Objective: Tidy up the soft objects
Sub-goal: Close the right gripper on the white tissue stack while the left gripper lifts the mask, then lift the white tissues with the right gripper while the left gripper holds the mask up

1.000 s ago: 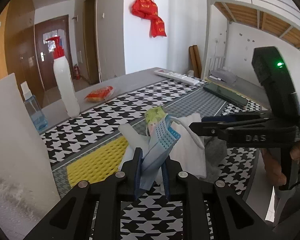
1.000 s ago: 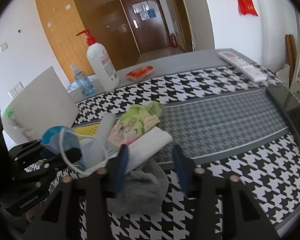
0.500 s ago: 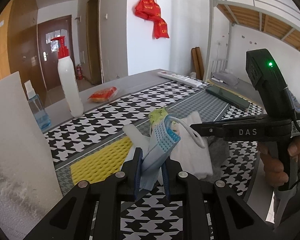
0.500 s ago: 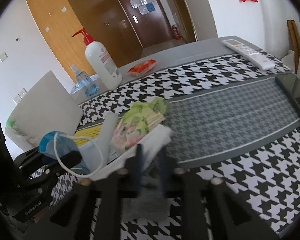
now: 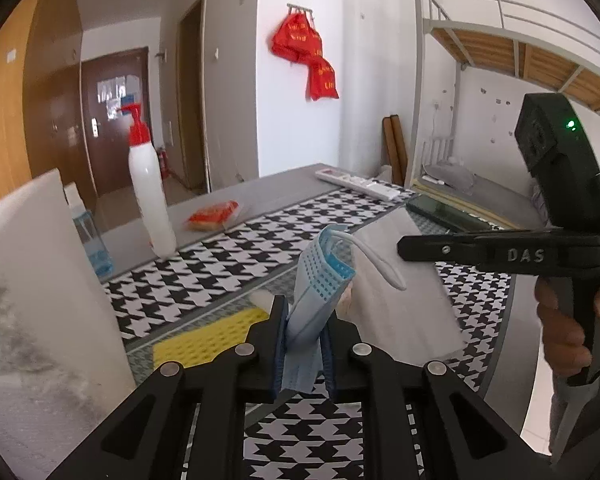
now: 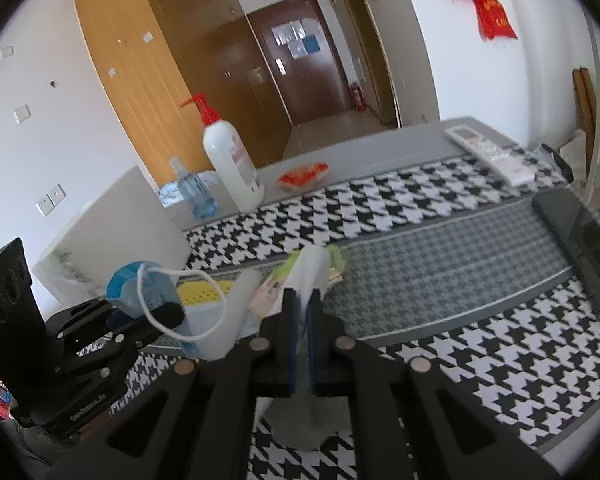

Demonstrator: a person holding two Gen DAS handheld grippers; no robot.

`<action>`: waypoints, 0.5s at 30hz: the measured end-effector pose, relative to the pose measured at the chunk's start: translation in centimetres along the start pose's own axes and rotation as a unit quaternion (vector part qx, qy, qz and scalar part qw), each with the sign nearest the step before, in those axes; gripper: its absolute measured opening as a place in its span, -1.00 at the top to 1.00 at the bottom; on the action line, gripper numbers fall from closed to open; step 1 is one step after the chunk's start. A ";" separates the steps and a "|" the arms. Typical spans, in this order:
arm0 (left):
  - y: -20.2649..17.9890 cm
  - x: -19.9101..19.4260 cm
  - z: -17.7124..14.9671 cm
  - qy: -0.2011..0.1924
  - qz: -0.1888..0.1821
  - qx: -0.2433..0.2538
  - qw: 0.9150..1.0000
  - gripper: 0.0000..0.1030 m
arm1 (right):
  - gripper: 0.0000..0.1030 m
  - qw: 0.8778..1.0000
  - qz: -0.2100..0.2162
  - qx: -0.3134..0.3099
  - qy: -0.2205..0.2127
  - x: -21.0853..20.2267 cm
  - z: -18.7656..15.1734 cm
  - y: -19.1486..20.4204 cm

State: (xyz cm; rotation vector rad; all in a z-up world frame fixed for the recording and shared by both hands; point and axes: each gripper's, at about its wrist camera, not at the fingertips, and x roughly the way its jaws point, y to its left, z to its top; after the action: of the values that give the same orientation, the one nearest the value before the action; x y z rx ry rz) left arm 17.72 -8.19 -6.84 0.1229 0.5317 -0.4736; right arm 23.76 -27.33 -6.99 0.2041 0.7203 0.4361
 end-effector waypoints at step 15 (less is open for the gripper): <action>0.6 -3.2 1.2 -0.043 0.029 -0.014 0.999 0.72 | 0.87 0.998 0.006 -0.028 -0.052 -3.7 1.6 2.4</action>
State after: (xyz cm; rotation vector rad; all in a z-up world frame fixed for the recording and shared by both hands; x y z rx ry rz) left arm 16.11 -6.62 -4.20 0.0899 0.4488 -0.4117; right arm 21.60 -26.86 -2.86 0.1781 0.6037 0.4526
